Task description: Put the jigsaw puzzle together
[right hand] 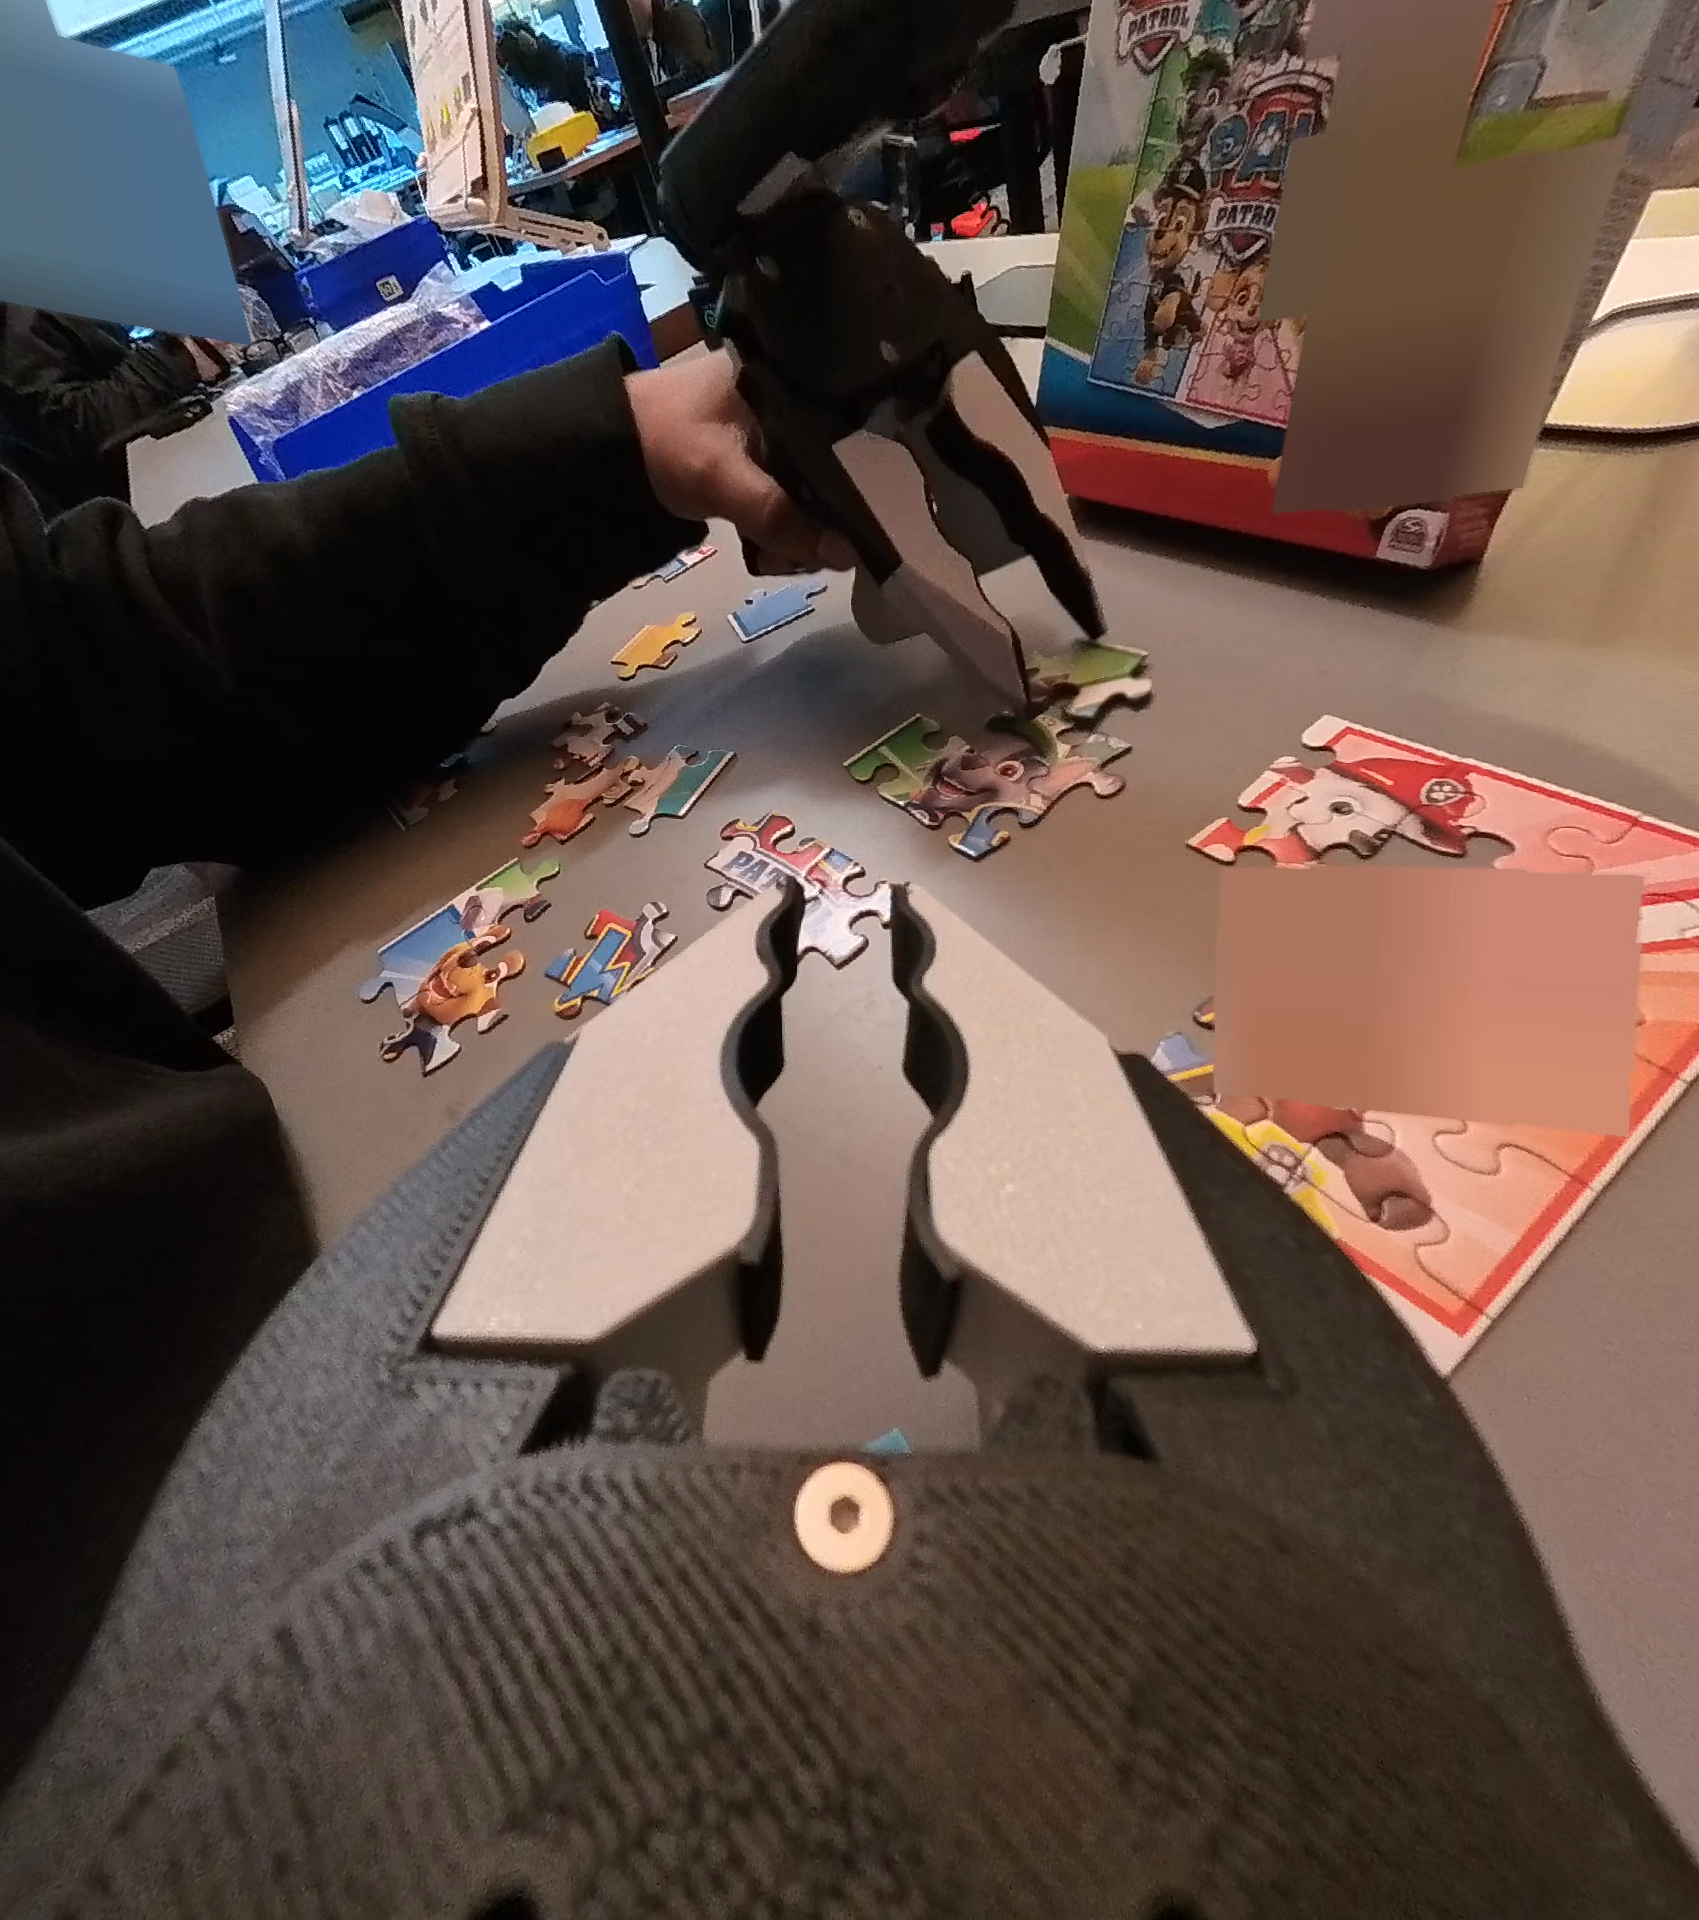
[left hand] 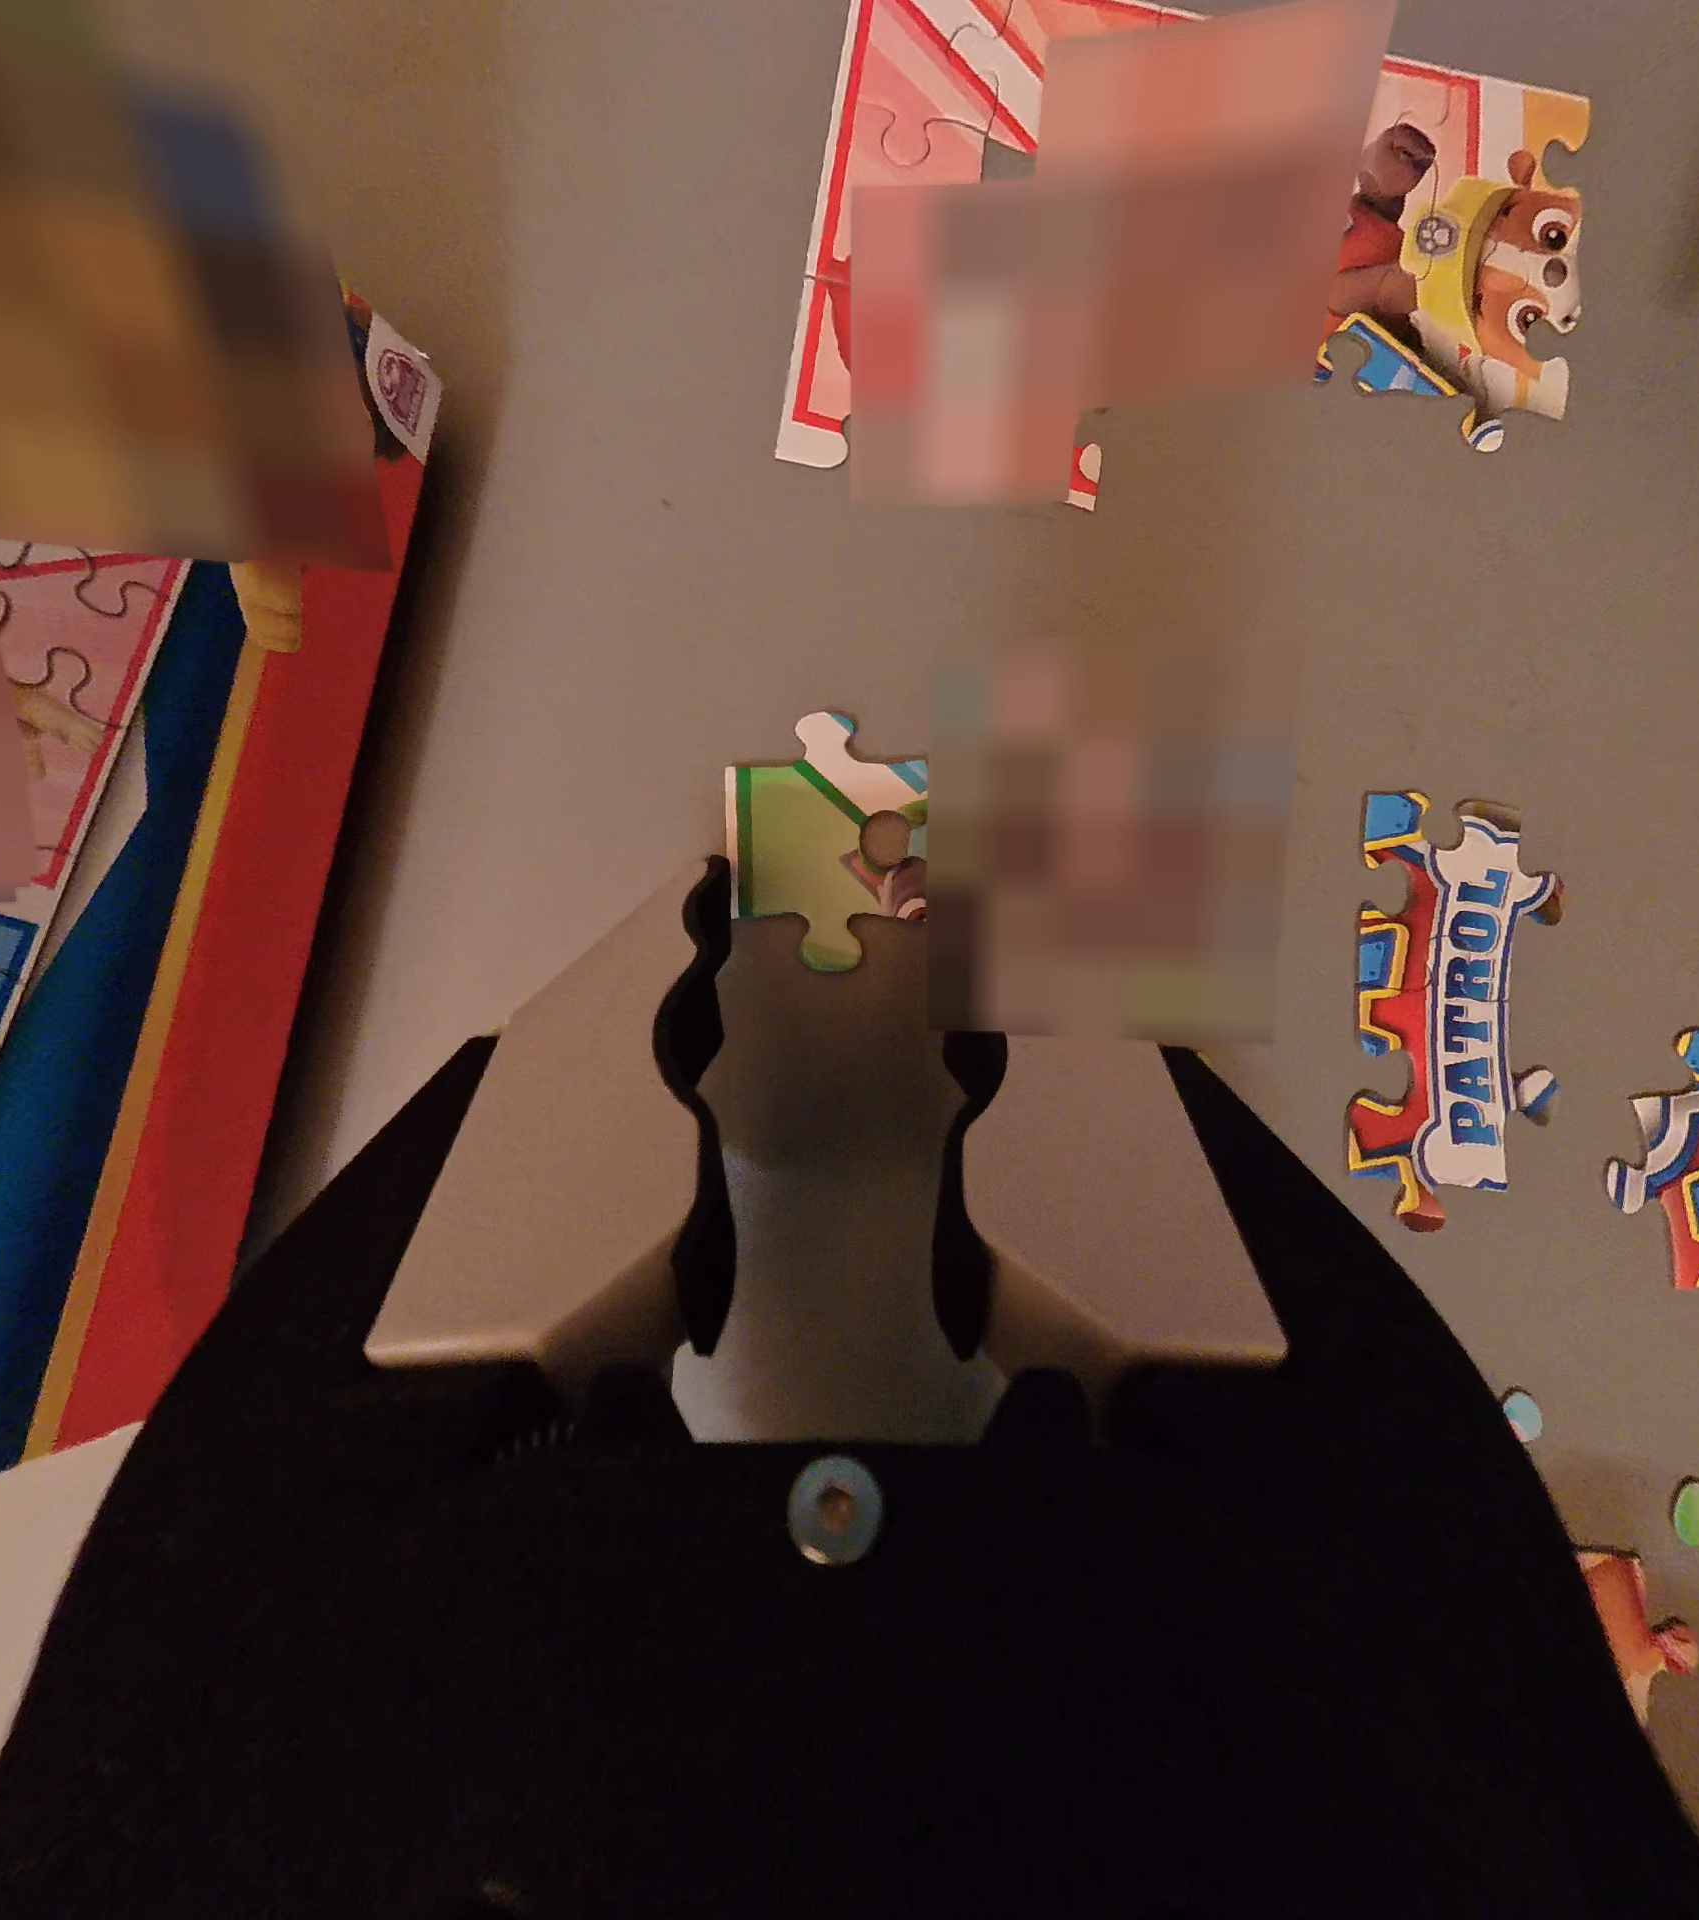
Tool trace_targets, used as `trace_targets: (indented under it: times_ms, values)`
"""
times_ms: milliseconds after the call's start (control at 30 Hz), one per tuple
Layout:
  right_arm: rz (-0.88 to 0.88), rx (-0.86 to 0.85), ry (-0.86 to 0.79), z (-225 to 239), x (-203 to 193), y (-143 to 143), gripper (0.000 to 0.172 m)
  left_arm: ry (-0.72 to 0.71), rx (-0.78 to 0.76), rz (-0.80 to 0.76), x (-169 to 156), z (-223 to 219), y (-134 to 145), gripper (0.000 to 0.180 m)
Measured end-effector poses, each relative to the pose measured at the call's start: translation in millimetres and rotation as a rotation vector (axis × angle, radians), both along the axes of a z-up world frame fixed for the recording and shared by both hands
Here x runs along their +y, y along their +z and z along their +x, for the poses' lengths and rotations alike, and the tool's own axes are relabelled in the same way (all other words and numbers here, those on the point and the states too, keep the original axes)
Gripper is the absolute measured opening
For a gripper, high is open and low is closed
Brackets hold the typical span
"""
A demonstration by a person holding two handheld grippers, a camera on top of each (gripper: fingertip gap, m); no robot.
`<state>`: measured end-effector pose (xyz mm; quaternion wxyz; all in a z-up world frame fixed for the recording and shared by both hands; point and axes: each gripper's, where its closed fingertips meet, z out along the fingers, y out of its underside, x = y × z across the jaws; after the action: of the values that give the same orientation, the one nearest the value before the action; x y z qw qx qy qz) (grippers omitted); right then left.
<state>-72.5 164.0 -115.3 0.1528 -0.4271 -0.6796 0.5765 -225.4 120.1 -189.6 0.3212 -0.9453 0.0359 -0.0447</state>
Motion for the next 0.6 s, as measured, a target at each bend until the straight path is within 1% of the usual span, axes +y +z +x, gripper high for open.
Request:
trace_targets:
  times_ms: [333, 600]
  values:
    - [0.008, 0.013, 0.003, 2.7, -2.6, 4.3, 0.015, 0.028, 0.027, 0.045, -6.3, -3.0, 17.3, 0.037]
    - [0.02, 0.027, -0.004, 8.0, -3.1, 9.7, 0.015, -0.007, 0.039, 0.061, -2.9, 16.7, 24.8, 0.037]
